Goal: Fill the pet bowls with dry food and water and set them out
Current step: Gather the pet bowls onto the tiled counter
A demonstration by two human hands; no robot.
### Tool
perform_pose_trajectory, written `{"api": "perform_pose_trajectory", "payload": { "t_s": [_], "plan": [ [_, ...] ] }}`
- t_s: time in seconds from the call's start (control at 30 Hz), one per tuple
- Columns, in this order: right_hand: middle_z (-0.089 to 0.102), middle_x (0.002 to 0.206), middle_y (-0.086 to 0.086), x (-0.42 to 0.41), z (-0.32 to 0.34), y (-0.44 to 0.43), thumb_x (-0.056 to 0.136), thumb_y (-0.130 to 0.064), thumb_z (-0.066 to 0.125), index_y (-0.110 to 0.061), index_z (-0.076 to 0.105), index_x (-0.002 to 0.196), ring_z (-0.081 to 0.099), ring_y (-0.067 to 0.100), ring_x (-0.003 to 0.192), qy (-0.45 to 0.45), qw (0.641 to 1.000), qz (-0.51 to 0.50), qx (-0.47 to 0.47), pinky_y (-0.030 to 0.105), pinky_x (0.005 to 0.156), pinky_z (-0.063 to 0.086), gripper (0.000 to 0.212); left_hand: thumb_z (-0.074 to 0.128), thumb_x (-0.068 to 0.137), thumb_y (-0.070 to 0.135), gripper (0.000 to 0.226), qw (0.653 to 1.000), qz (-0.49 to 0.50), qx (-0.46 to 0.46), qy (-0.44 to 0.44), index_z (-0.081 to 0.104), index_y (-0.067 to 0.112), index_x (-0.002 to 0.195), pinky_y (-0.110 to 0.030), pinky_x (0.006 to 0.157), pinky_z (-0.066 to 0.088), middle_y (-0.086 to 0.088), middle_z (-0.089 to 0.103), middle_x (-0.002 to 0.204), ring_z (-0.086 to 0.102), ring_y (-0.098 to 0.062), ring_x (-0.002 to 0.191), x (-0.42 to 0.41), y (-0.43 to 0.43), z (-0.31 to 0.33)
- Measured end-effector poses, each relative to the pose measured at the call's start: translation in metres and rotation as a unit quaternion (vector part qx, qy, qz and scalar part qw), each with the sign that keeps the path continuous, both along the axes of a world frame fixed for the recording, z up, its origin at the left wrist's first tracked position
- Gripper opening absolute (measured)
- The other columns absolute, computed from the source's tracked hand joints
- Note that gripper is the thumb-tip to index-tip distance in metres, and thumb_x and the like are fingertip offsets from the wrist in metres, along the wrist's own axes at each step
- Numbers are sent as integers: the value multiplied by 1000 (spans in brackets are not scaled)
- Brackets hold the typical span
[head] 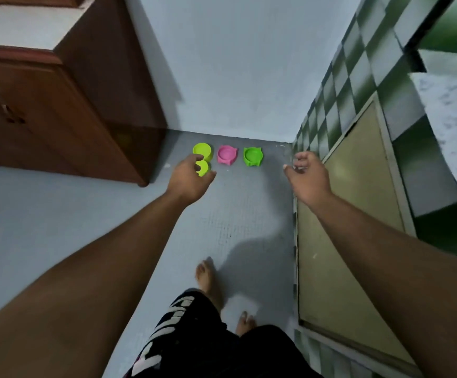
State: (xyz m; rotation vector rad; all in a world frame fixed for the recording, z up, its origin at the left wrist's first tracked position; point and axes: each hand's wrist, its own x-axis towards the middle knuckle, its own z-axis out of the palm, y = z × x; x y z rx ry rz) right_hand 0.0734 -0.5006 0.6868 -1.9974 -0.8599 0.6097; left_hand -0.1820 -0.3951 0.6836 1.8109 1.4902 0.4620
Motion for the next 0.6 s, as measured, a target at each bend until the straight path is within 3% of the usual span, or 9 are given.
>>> {"api": "perform_pose_trajectory", "payload": {
  "t_s": [0.17,0.3,0.47,0.6],
  "plan": [
    [63,119,8,40,-28,77,92,-24,71,-9,56,125,62,22,102,24,999,-26,-33,34,93,52,40,74,90,39,54,999,8,-37,-1,59,16,137,-37,94,52,-5,64,111,65,-30,109,40,94,-37],
    [61,115,3,72,-76,158,92,-30,69,-13,55,124,60,18,99,22,997,-46,-62,35,86,53,39,74,91,38,51,998,-8,-66,15,60,18,136,-38,92,52,-3,64,110,64,-28,107,75,177,-90],
    [61,102,3,104,-176,264,87,-29,73,-13,58,116,58,16,88,51,994,-59,-83,30,77,49,36,75,90,38,50,994,6,-109,32,60,19,134,-43,94,54,-4,65,109,64,-29,108,114,269,-193],
    [60,96,1,137,-295,332,86,-32,74,-16,58,111,56,14,78,107,982,-88,-131,34,75,50,34,75,90,36,50,991,9,-134,24,60,17,134,-35,86,53,-7,69,111,66,-26,103,152,328,-311]
  ]
}}
